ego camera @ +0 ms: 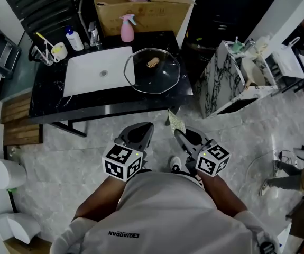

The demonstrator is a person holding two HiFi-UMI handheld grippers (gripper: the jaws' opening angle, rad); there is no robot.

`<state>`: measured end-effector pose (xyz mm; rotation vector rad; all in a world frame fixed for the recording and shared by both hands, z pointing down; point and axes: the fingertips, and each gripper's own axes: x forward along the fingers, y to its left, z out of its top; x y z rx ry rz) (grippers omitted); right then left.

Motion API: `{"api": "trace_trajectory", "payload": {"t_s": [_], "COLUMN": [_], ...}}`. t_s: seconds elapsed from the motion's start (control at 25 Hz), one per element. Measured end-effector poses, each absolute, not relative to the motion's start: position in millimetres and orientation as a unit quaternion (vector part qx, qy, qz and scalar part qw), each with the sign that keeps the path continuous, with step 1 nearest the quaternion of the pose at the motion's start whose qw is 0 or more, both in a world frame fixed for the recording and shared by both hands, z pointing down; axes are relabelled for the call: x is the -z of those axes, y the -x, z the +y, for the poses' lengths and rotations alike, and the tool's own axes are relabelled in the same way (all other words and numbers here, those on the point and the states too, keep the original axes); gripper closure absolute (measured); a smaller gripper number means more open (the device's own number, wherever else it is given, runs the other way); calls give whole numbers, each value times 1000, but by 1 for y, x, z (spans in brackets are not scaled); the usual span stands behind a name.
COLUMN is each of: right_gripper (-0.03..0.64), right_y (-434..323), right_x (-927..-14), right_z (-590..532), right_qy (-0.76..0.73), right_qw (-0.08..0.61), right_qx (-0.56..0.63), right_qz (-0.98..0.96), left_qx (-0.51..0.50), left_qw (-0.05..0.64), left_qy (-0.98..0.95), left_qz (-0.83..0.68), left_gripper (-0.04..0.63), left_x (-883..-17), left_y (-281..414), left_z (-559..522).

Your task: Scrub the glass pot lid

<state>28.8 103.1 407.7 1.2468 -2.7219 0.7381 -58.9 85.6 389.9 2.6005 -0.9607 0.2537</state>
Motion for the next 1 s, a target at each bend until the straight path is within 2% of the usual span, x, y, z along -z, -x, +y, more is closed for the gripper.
{"api": "trace_trajectory", "payload": {"t_s": [1.0], "right_gripper": [534], "right_y": [-40], "right_x": [-399], "right_z": [99], "right_qy": [-362], "right_qw": [40], "right_qx": [-204], "right_qz": [-909], "left_qx": [-100], "left_qw": [154], "left_qy": [-909], "left_qz": [-373], "left_gripper": [580], "left_x": [-386], "left_y": [35], "left_z": [94]}}
